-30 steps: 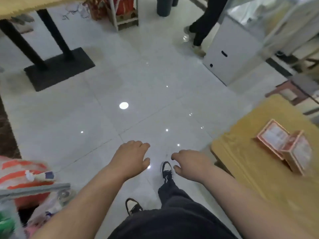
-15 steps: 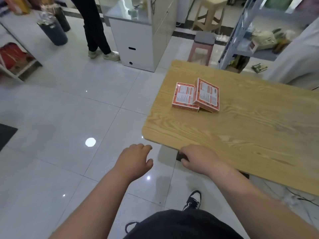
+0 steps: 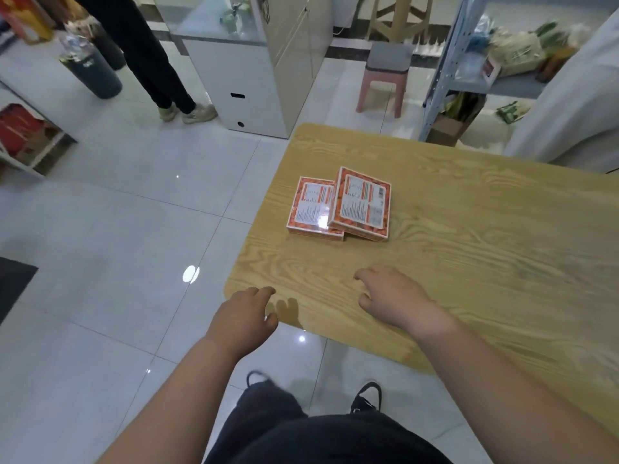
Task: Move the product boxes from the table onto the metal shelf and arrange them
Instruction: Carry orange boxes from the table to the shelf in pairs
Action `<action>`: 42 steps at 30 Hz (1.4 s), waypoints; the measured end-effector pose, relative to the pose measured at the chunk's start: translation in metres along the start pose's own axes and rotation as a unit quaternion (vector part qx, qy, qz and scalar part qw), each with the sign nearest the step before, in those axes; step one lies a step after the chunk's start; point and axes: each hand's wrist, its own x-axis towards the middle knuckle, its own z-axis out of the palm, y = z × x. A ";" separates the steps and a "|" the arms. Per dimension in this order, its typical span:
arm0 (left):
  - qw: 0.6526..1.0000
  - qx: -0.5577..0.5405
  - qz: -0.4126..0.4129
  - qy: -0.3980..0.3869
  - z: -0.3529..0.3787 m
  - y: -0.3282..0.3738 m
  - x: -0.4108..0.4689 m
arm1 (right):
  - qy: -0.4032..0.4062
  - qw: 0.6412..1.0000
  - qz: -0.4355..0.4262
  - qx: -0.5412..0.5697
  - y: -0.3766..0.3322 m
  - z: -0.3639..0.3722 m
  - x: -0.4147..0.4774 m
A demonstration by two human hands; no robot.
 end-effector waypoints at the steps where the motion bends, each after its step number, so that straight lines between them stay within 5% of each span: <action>1: 1.000 0.005 0.004 -0.008 0.000 0.000 0.009 | 0.010 1.000 0.003 0.010 0.005 -0.003 0.009; 6: 0.998 0.012 0.064 -0.024 -0.009 -0.005 0.080 | 0.054 0.996 0.062 0.036 0.017 -0.020 0.062; 20: 0.946 0.148 0.277 -0.078 -0.037 0.009 0.292 | -0.013 0.976 0.203 0.074 0.029 -0.023 0.152; 34: 0.968 0.186 0.171 0.016 0.027 -0.003 0.171 | -0.020 0.983 0.181 0.018 0.065 0.061 0.035; 42: 0.993 0.103 0.066 0.002 0.073 0.030 0.073 | -0.027 0.990 0.126 -0.058 0.077 0.089 -0.030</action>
